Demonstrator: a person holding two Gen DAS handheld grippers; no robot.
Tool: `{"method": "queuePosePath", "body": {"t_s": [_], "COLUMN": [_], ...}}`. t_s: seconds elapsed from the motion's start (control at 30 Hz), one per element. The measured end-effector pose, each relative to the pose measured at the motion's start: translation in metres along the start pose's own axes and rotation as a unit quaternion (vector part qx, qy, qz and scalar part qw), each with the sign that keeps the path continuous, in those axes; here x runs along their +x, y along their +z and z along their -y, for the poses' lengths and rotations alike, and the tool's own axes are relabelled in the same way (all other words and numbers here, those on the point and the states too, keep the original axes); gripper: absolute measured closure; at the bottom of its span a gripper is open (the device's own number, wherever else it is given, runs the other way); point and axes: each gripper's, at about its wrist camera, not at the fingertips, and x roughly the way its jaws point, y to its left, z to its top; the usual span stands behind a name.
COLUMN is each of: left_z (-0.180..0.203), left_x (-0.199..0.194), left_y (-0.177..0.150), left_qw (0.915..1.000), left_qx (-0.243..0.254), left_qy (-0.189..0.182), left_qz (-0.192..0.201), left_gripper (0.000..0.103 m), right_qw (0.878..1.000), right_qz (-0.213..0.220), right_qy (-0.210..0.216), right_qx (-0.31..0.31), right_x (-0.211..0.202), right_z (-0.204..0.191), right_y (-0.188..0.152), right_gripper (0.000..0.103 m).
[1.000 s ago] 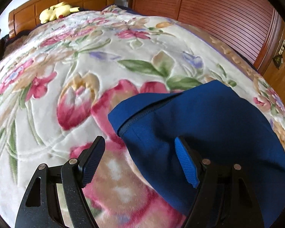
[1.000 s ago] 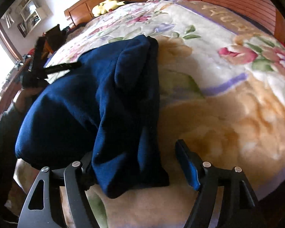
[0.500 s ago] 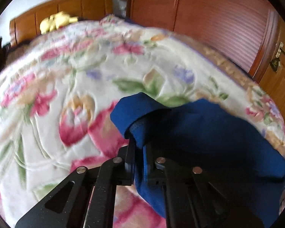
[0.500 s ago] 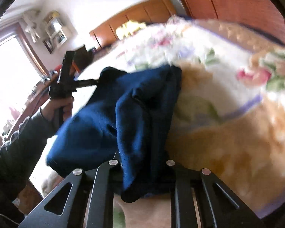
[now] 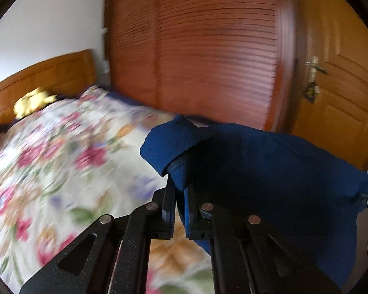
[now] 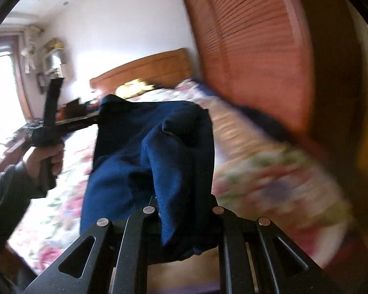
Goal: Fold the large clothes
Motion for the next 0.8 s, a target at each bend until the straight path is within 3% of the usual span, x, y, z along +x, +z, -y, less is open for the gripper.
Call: {"method": "queuePosePath", "body": {"t_s": [0.23,0.33,0.43,0.53,0.6,0.73,0.8], "left_z": [0.094,0.127,0.139,0.134,0.126,0.116,0.111], "left_x": [0.052,0.086,0.116,0.105,0.093,0.062,0.043], "left_y": [0.036,0.029,0.008,-0.011,-0.021,-0.032,-0.036], "left_qw": [0.9971,0.9943,0.9852,0.9887,0.9886,0.9893,0.9895], "left_qx": [0.025,0.043,0.039,0.051,0.056,0.053,0.052], "left_qy": [-0.071,-0.088,-0.115,-0.095,-0.093,-0.102,-0.108], "left_qz": [0.001,-0.043,-0.121,-0.103,-0.104,-0.090,-0.080], "left_gripper": [0.097,0.095,0.092,0.091,0.083,0.066,0.065], "right_qw": [0.990,0.984,0.970,0.965,0.965,0.963,0.965], "right_qz": [-0.021,-0.046,-0.116,-0.133,-0.118,-0.074,-0.052], "right_qy": [-0.141,-0.172,-0.206,-0.218,-0.219,-0.244,-0.244], "right_qx": [-0.006,0.028,0.057,0.065,0.083,0.086,0.077], "right_x": [-0.029,-0.028,0.001,0.009,-0.004,-0.041,-0.058], "right_z": [0.091,0.124,0.144,0.153,0.156,0.141,0.118], "right_y": [0.018,0.002,-0.028,-0.050,-0.051,-0.048,-0.053], "right_gripper": [0.089,0.086,0.080,0.070,0.057,0.048,0.046]}}
